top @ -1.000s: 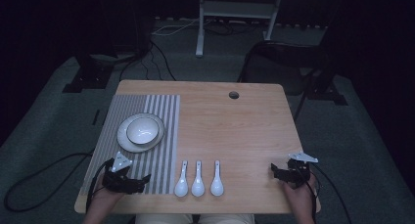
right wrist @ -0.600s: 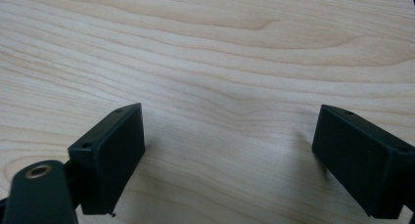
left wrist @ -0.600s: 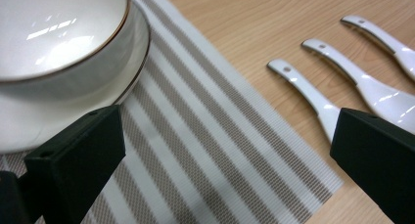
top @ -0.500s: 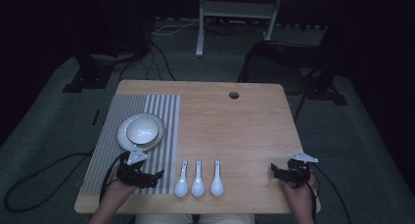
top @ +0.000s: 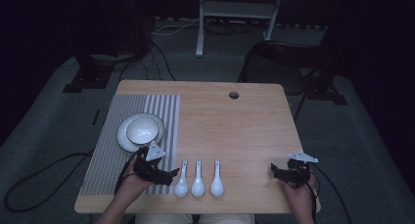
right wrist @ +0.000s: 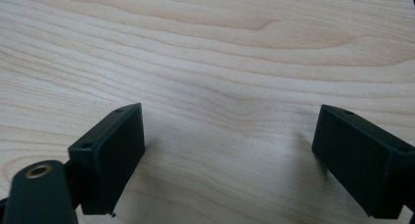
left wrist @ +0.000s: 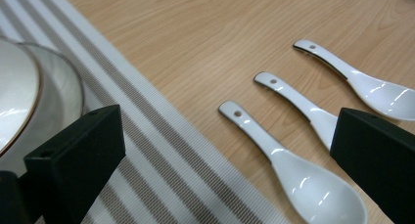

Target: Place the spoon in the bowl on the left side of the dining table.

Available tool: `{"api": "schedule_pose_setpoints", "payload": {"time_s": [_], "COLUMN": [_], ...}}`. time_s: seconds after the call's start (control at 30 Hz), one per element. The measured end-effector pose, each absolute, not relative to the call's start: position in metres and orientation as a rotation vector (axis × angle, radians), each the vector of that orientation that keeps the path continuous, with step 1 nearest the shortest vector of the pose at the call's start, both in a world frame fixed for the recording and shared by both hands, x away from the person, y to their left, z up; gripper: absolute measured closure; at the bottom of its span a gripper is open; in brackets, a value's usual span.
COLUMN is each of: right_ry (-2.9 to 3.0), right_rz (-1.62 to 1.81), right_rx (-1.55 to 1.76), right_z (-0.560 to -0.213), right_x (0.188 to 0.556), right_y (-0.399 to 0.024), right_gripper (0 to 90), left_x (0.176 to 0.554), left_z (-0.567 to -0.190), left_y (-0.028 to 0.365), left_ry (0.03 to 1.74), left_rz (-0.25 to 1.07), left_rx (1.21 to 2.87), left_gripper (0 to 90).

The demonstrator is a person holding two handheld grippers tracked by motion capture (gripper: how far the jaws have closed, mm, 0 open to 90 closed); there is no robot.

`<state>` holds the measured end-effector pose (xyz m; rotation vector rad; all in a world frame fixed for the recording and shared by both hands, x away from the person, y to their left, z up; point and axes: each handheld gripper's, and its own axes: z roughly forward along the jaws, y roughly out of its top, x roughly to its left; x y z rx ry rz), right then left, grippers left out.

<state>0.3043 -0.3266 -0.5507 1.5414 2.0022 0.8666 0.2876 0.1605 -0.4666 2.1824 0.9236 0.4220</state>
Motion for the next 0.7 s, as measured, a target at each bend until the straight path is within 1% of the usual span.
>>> {"api": "schedule_pose_setpoints", "payload": {"time_s": [0.33, 0.47, 0.6, 0.7], "right_ry": [2.002, 2.002, 2.002, 2.002], "right_rz": [0.867, 0.867, 0.867, 0.867], "right_rx": [1.541, 1.541, 1.542, 1.542], "right_z": [-0.551, -0.551, -0.551, -0.551], "right_x": [0.304, 0.304, 0.304, 0.304], "right_y": [-0.327, -0.327, -0.327, -0.327], "right_gripper": [11.5, 11.5, 11.5, 11.5], "left_x": [0.295, 0.296, 0.298, 0.299], "left_z": [-0.469, -0.470, -0.470, -0.471], "left_y": [0.136, 0.122, 0.110, 0.100], "left_ry": [0.876, 0.830, 0.821, 0.825], "left_rz": [0.361, 0.378, 0.336, 0.305], "left_rx": [2.190, 2.183, 2.185, 2.233], "left_gripper": [0.0, 0.0, 0.0, 0.0]}}
